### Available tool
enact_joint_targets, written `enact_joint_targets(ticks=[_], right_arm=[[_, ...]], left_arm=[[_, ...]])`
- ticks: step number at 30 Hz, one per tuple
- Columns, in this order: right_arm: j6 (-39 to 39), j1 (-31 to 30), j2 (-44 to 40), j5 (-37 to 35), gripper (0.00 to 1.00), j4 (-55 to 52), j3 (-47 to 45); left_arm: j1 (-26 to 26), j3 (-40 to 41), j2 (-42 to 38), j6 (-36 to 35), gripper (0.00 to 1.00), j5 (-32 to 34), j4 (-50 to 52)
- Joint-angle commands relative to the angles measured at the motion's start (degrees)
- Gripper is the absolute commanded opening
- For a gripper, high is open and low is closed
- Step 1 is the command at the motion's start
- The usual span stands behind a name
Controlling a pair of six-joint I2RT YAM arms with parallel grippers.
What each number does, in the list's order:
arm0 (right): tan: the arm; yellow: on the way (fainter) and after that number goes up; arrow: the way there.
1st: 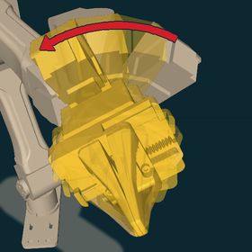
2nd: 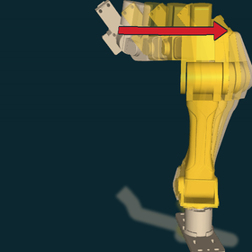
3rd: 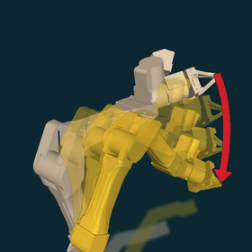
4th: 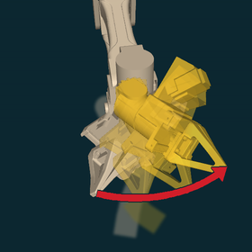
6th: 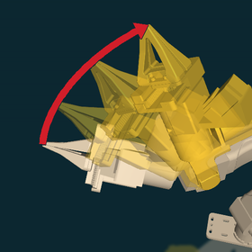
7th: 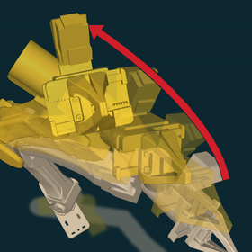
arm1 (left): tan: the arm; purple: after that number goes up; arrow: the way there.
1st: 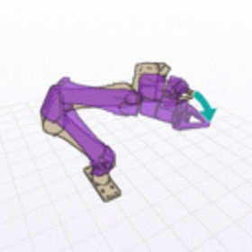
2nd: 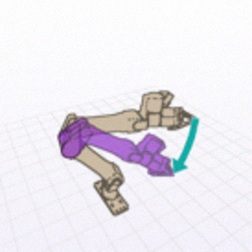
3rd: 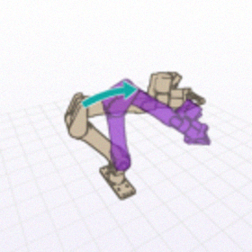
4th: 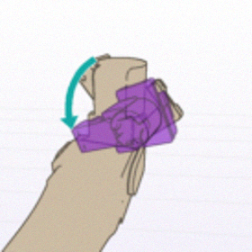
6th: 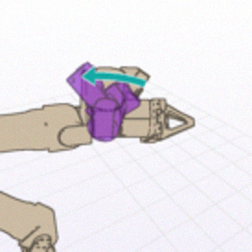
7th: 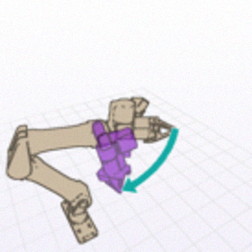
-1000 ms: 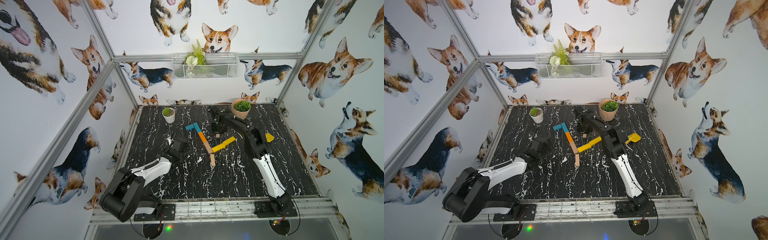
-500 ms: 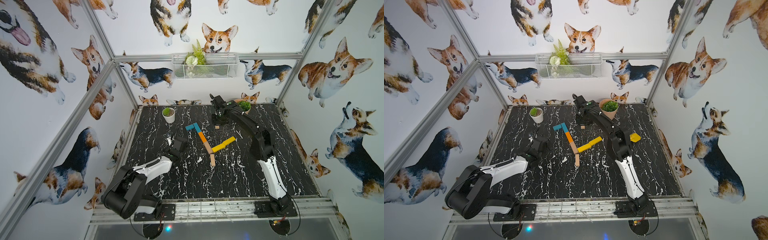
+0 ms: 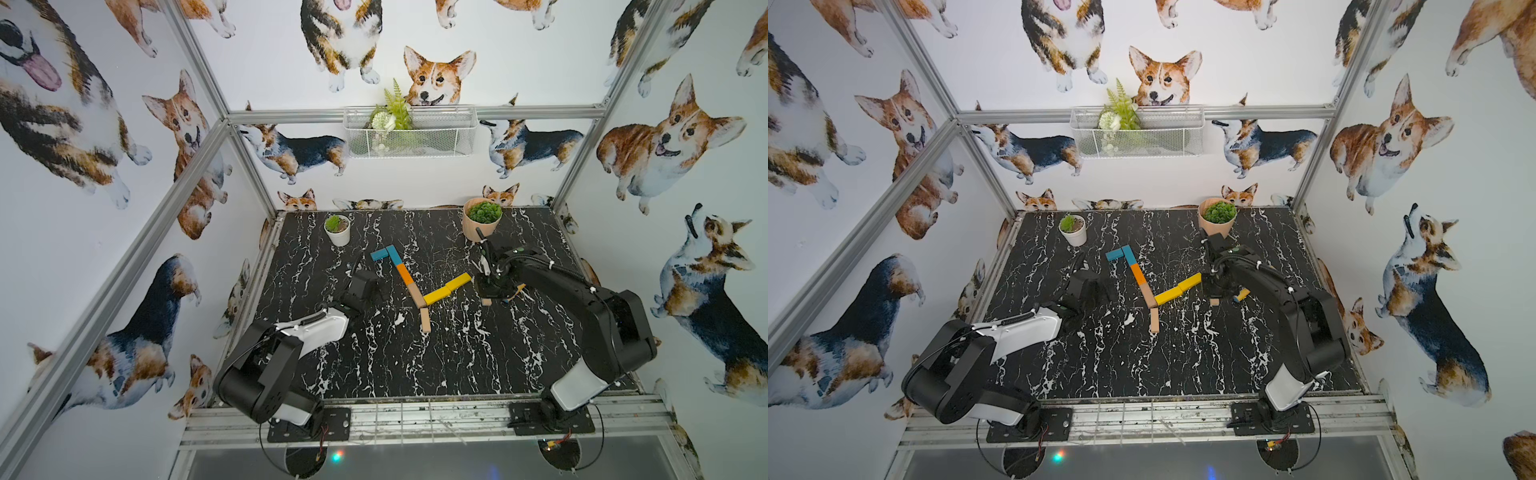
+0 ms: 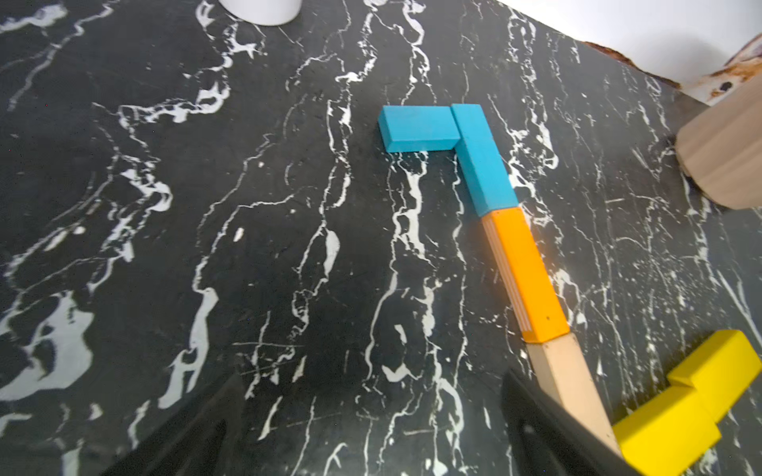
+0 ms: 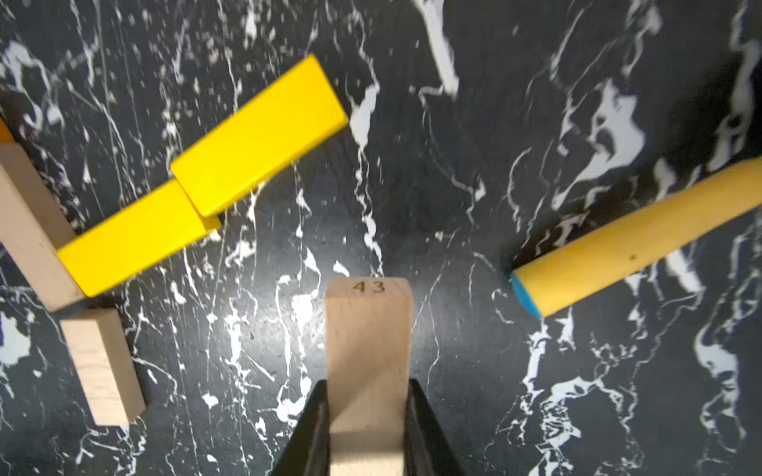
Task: Assemble a giraffe with building blocks
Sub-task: Assemble the building block at the center of the board.
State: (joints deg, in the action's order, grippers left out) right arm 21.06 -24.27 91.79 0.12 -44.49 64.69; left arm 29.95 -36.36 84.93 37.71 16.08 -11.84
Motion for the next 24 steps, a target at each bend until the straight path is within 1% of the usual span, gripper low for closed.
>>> enact_joint_targets(ticks=[1,4,6,9,12,17,22,23,24], right_arm=[[-2.33,0.21,-0.32,2.59,0.00,6.42,-2.97],[-4.95,0.26,3.34,2.94,0.00,7.36,-2.26],[-6.36,0.24,6.51,1.67,0.00,7.59,-0.85],[-7.31,0.45,11.42,1.10,0.00,7.89,1.93],[-7.89,0.41,14.56,1.91,0.00,7.85,4.26],[-8.62,0.40,17.54,2.63,0.00,6.29,7.66],[-8.45,0.39,18.35,2.07,0.00,6.16,7.91],[-8.34,0.41,18.23,2.07,0.05,6.30,7.66],[-8.28,0.38,17.93,2.04,0.14,6.32,7.45]], left_arm=[[0.02,-0.29,0.36,-0.71,0.99,-2.55,-2.50],[0.03,-0.24,0.50,-0.71,0.99,-2.54,-2.49],[0.02,-0.30,0.37,-0.90,0.99,-2.39,-2.30],[0.05,-0.11,-0.05,-0.95,0.99,-1.80,-2.19],[0.02,0.00,-0.29,-1.00,0.99,-1.36,-2.05],[0.02,0.08,-0.75,-1.06,0.99,-0.85,-2.03],[0.03,-0.01,-0.82,-1.28,0.99,-0.71,-2.01],[0.07,-0.08,-0.60,-1.24,1.00,-0.78,-2.05],[0.03,-0.19,-0.43,-1.22,1.00,-0.92,-2.05]])
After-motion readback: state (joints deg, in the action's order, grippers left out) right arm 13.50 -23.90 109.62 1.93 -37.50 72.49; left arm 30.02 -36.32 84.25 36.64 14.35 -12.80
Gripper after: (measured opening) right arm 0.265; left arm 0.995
